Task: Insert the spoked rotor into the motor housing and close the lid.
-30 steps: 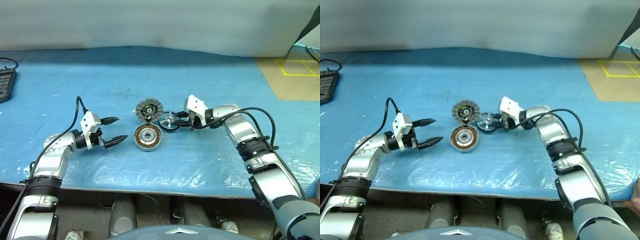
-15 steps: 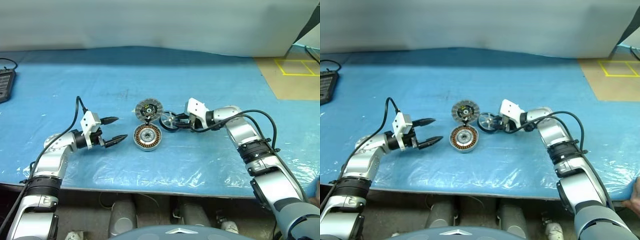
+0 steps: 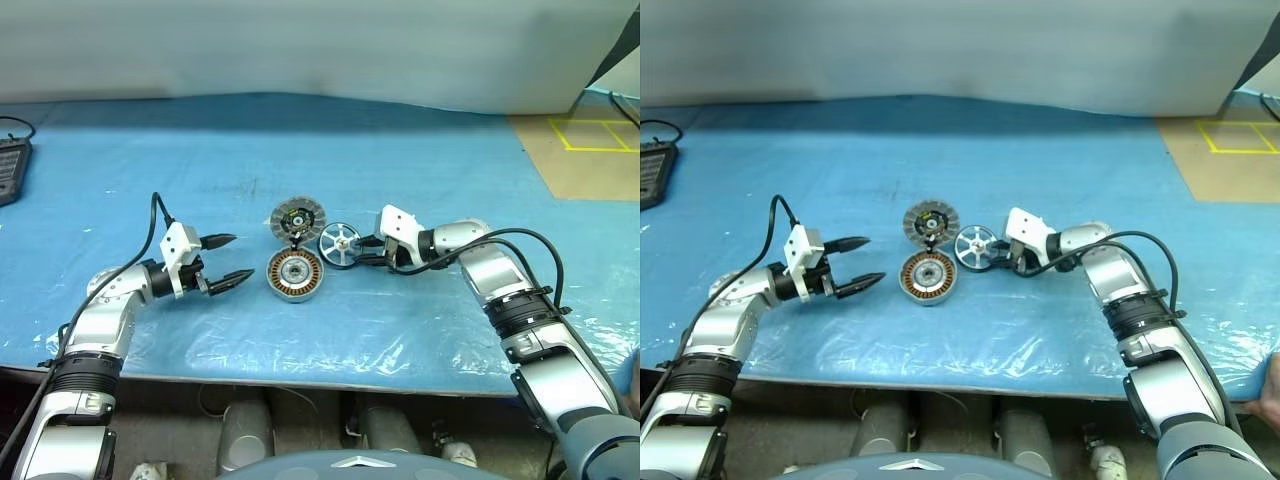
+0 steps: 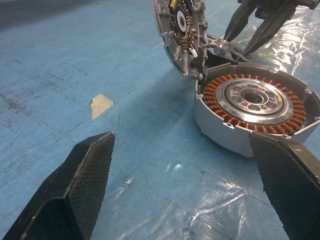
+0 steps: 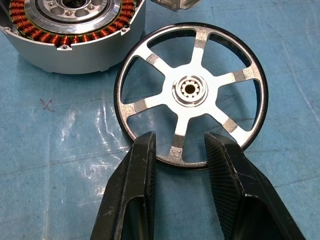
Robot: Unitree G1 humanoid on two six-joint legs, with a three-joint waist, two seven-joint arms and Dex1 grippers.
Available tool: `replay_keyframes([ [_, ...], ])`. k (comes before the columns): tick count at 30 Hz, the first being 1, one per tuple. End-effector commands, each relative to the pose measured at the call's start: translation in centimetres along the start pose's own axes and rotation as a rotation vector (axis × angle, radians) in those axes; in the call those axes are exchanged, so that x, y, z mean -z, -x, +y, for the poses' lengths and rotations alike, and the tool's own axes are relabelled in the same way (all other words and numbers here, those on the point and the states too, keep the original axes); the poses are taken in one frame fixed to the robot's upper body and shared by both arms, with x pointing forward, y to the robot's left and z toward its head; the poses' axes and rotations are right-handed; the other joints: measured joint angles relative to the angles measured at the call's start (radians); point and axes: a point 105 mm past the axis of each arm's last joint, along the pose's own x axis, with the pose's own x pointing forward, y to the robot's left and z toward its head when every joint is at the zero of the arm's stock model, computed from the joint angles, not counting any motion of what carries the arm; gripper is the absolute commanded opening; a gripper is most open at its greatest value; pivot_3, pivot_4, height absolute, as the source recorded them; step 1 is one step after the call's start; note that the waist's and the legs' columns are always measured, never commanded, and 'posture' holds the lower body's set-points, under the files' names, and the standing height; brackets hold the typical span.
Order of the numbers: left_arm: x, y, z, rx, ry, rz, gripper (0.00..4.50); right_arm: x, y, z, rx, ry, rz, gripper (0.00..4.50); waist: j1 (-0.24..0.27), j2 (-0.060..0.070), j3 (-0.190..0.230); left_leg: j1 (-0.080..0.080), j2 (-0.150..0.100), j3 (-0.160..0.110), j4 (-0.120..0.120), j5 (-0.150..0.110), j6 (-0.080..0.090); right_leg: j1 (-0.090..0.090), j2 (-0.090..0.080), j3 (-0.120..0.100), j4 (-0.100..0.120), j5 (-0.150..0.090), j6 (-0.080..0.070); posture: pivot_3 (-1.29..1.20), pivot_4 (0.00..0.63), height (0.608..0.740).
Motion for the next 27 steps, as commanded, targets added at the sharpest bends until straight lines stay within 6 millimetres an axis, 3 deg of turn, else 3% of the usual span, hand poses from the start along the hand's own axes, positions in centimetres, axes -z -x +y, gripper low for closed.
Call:
replay_keyframes([
  [1, -0.8, 0.3, 0.3, -0.007, -0.037, -0.010, 4.50, 0.1, -0.4, -0.1, 0.006, -0.012, 0.003, 1.56, 0.000, 0.000, 0.000, 0.000, 0.000, 0.000, 0.000, 0.000, 0.000, 0.000, 0.000, 0.000, 0.000, 0.000, 0.000, 0.00, 0.150, 0.740],
  [4, -0.7, 0.3, 0.3, -0.010, -0.038, -0.008, 4.50, 0.0, -0.6, -0.2, 0.008, -0.022, 0.000, 1.56, 0.000, 0.000, 0.000, 0.000, 0.000, 0.000, 0.000, 0.000, 0.000, 0.000, 0.000, 0.000, 0.000, 0.000, 0.000, 0.00, 0.150, 0.740],
  [7, -0.7, 0.3, 0.3, -0.013, -0.038, -0.007, 4.50, 0.0, -0.9, -0.3, 0.004, -0.031, 0.003, 1.07, 0.000, 0.000, 0.000, 0.000, 0.000, 0.000, 0.000, 0.000, 0.000, 0.000, 0.000, 0.000, 0.000, 0.000, 0.000, 0.00, 0.150, 0.740],
  [10, -0.7, 0.4, 0.3, -0.016, -0.037, -0.007, 4.50, 0.3, -0.8, 0.0, -0.010, -0.037, 0.013, 0.04, 0.001, 0.000, 0.000, 0.000, 0.000, 0.000, 0.000, 0.000, 0.000, 0.000, 0.000, 0.000, 0.000, 0.000, 0.000, 0.00, 0.150, 0.740],
  [16, -0.6, 0.5, 0.2, -0.016, -0.032, -0.007, 4.50, 0.9, -0.1, -0.3, 0.036, -0.046, 0.017, 0.01, 0.001, 0.000, 0.000, 0.000, 0.000, 0.000, 0.000, 0.000, 0.000, 0.000, 0.000, 0.000, 0.000, 0.000, 0.000, 0.00, 0.150, 0.740],
  [21, -0.6, 0.4, 0.1, -0.006, -0.029, -0.010, 4.50, 1.8, 2.2, -1.2, 0.112, -0.100, 0.004, 0.01, 0.009, 0.000, 0.000, 0.000, 0.000, 0.000, 0.000, 0.000, 0.000, 0.001, 0.000, 0.000, -0.001, 0.000, 0.000, 0.00, 0.150, 0.740],
  [27, -0.6, -0.1, 0.0, 0.012, -0.027, -0.017, 4.50, 0.8, 3.5, 0.8, 0.025, -0.099, -0.076, 0.01, 0.012, 0.000, 0.000, 0.000, 0.000, 0.000, -0.001, 0.000, 0.000, 0.001, 0.000, 0.000, -0.002, 0.000, 0.000, 0.00, 0.150, 0.740],
])
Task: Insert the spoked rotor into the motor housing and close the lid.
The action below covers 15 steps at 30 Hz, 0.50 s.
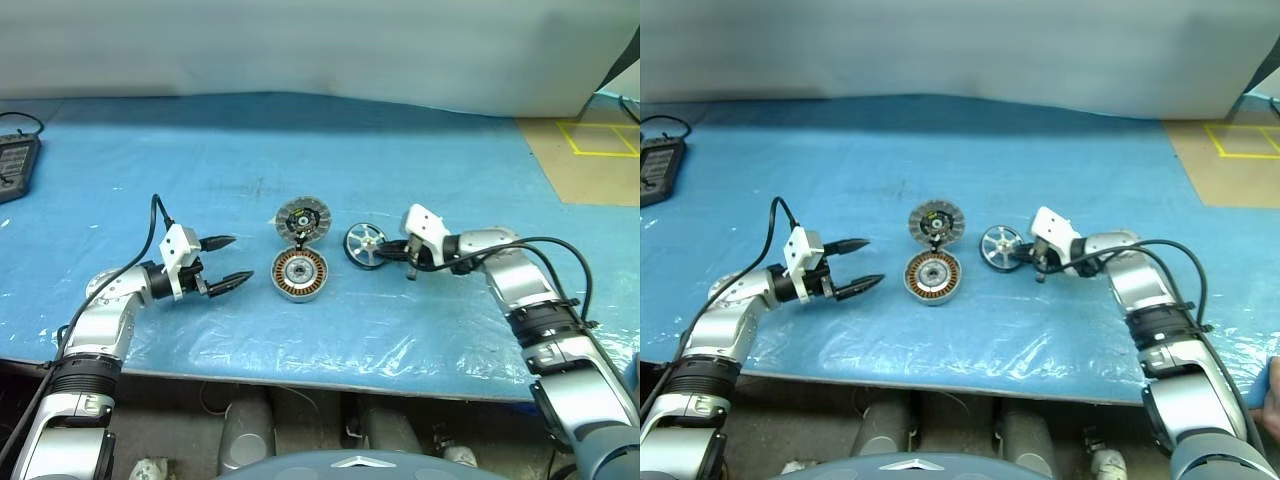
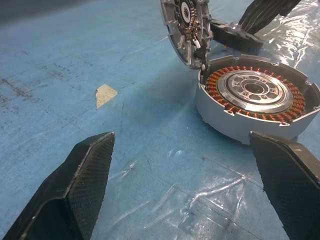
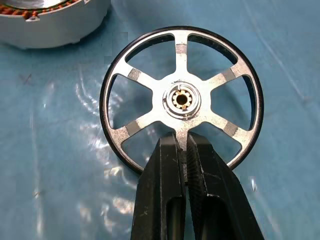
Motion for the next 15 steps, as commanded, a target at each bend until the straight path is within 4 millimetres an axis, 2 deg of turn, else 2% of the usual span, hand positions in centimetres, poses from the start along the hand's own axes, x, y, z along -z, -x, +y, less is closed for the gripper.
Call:
replay_keyframes([
  [1, -0.9, -0.3, 0.2, 0.009, -0.031, -0.026, 4.50, -2.2, 0.2, 1.5, -0.074, 0.036, -0.101, 0.01, -0.005, 0.000, 0.000, 0.000, 0.000, 0.000, -0.001, 0.000, 0.000, 0.000, 0.000, 0.000, 0.000, 0.000, 0.000, 0.00, 0.150, 0.740],
  [5, -0.9, -0.5, 0.1, 0.019, -0.028, -0.031, 4.50, -3.9, -0.3, 3.1, -0.150, 0.081, -0.187, 0.01, -0.014, 0.000, 0.000, 0.000, 0.000, 0.000, -0.001, 0.000, 0.000, -0.001, 0.000, 0.000, 0.000, 0.000, 0.000, 0.00, 0.150, 0.740],
  [10, -0.8, -0.6, -0.2, 0.032, -0.023, -0.031, 4.50, -7.3, -1.6, 4.4, -0.238, 0.099, -0.296, 0.01, -0.014, 0.000, 0.000, 0.000, 0.000, 0.000, -0.001, 0.000, 0.000, -0.001, 0.000, 0.000, 0.000, 0.000, 0.000, 0.00, 0.150, 0.740],
  [15, -0.6, -0.5, -0.4, 0.033, -0.016, -0.029, 4.50, -7.8, -2.9, 4.9, -0.293, 0.076, -0.300, 0.01, -0.011, 0.000, 0.000, -0.001, 0.000, 0.000, -0.001, 0.000, 0.000, -0.001, 0.000, 0.000, -0.001, 0.000, 0.000, 0.00, 0.150, 0.740],
])
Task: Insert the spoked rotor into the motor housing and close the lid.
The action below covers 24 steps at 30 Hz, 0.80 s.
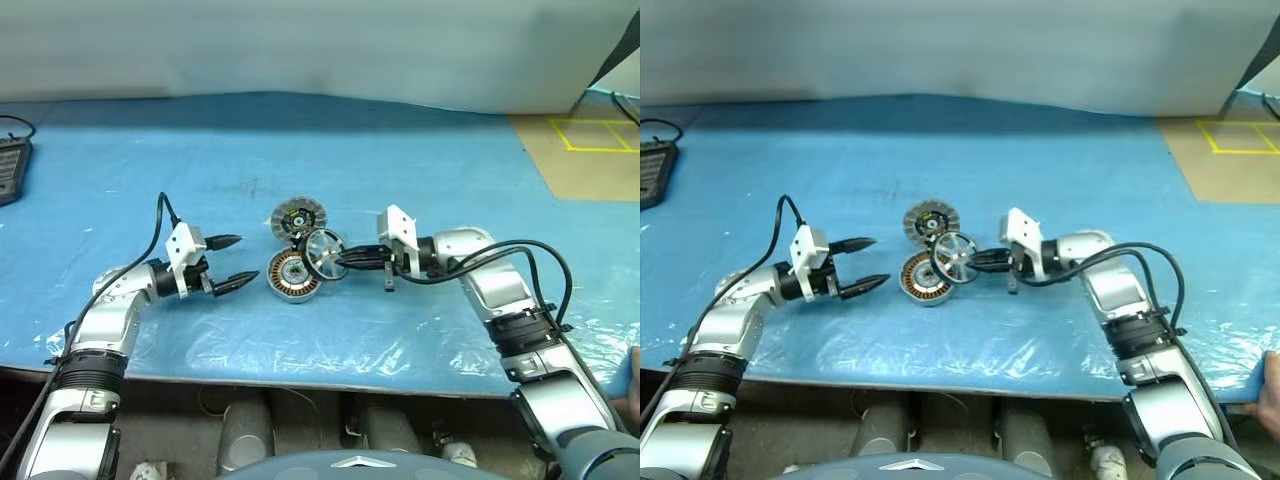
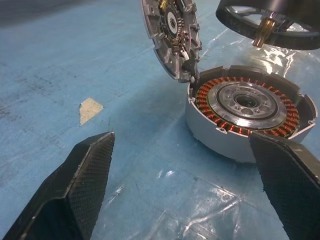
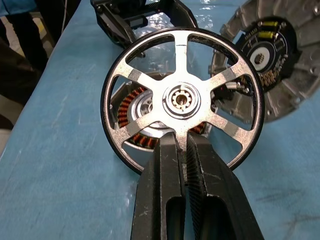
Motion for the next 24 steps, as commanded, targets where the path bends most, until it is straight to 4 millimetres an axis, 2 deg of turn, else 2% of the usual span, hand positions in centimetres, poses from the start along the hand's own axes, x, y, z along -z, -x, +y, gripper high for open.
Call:
replay_keyframes([
  [1, -0.4, 0.2, -0.1, 0.000, -0.018, -0.012, 4.50, -0.9, -0.7, 0.0, -0.034, 0.007, -0.030, 0.01, 0.001, 0.000, 0.000, 0.000, 0.000, 0.000, 0.000, 0.000, 0.000, 0.000, 0.000, 0.000, 0.000, 0.000, 0.000, 0.00, 0.150, 0.740],
  [7, 0.0, 0.5, -0.3, -0.006, -0.012, -0.004, 4.50, -1.7, -1.3, 0.1, -0.066, 0.016, -0.048, 0.01, 0.000, 0.000, 0.000, -0.001, 0.000, 0.000, -0.001, 0.000, 0.000, 0.000, 0.000, 0.000, -0.001, 0.000, 0.000, 0.00, 0.150, 0.740],
  [12, 0.1, 0.4, -0.4, -0.011, -0.010, -0.004, 4.50, -1.2, -1.9, 0.0, -0.072, 0.017, -0.032, 0.01, -0.001, 0.000, 0.000, 0.000, 0.000, 0.000, -0.001, 0.000, 0.000, 0.000, 0.000, 0.000, -0.001, 0.000, 0.000, 0.00, 0.150, 0.740],
  [24, 0.2, 0.5, -0.2, -0.019, -0.013, 0.003, 4.50, -1.5, -2.9, 0.4, -0.106, 0.025, -0.042, 0.01, -0.001, 0.000, 0.000, 0.000, 0.000, 0.000, -0.001, 0.000, 0.000, 0.000, 0.000, 0.000, -0.001, 0.000, 0.000, 0.00, 0.150, 0.740],
])
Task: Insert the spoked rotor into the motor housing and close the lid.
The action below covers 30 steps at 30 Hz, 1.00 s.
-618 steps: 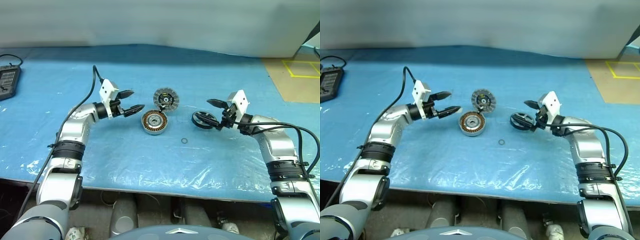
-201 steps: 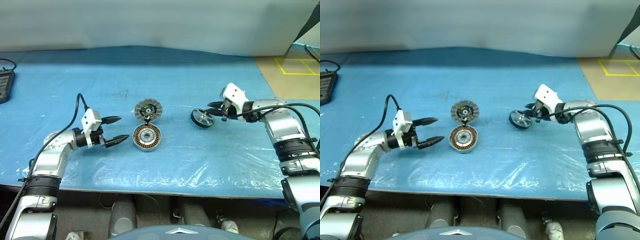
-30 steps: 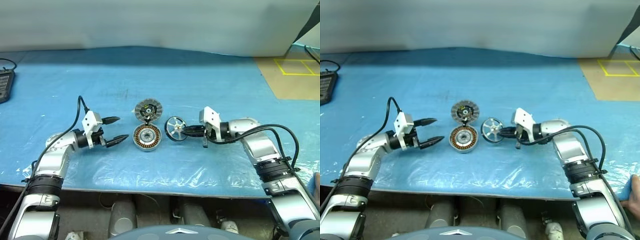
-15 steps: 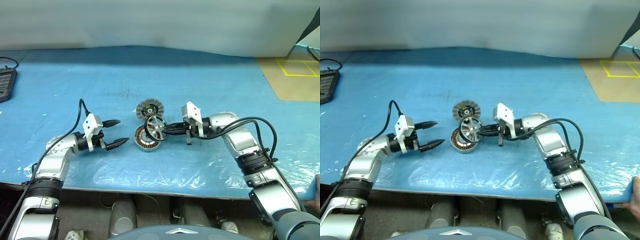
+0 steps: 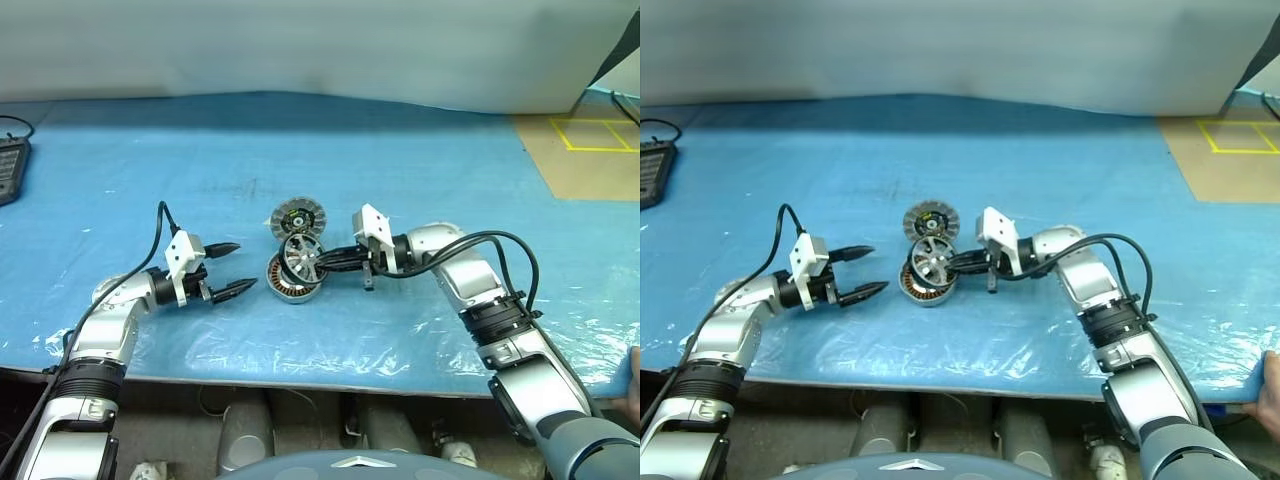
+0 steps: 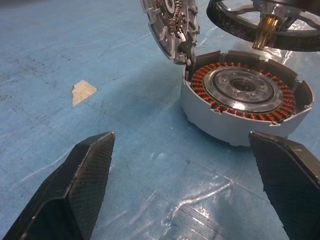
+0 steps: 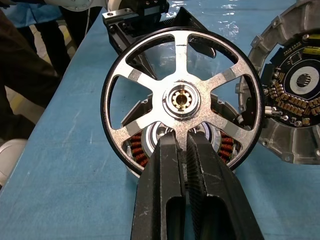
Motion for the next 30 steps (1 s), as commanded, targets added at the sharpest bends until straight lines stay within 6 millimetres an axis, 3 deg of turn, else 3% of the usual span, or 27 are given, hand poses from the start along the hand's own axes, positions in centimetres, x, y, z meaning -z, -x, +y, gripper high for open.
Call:
replay_keyframes([
  [1, -0.7, 0.2, 0.2, -0.011, -0.038, -0.015, 4.50, -1.1, -0.2, -0.1, -0.016, 0.044, -0.021, 0.01, 0.000, 0.000, 0.000, 0.000, 0.000, 0.000, 0.000, 0.000, 0.000, 0.000, 0.000, 0.000, 0.000, 0.000, 0.000, 0.00, 0.150, 0.740],
  [17, -0.7, 0.2, 0.3, -0.020, -0.041, -0.013, 4.50, 0.1, -0.9, -0.4, -0.016, -0.014, 0.010, 0.01, 0.000, 0.000, 0.000, 0.000, 0.000, 0.000, 0.000, 0.000, 0.000, 0.000, 0.000, 0.000, 0.000, 0.000, 0.000, 0.00, 0.150, 0.740],
  [21, -0.7, 0.2, 0.3, -0.023, -0.040, -0.013, 4.50, 0.1, -0.9, -0.6, -0.013, -0.014, 0.012, 1.14, 0.000, 0.000, 0.000, 0.000, 0.000, 0.000, 0.000, 0.000, 0.000, 0.000, 0.000, 0.000, 0.000, 0.000, 0.000, 0.00, 0.150, 0.740],
  [30, -0.7, 0.3, 0.3, -0.026, -0.040, -0.011, 4.50, -0.9, -0.7, -0.8, -0.002, 0.015, -0.028, 4.25, 0.000, 0.000, 0.000, 0.000, 0.000, 0.000, 0.000, 0.000, 0.000, 0.000, 0.000, 0.000, 0.000, 0.000, 0.000, 0.00, 0.150, 0.740],
])
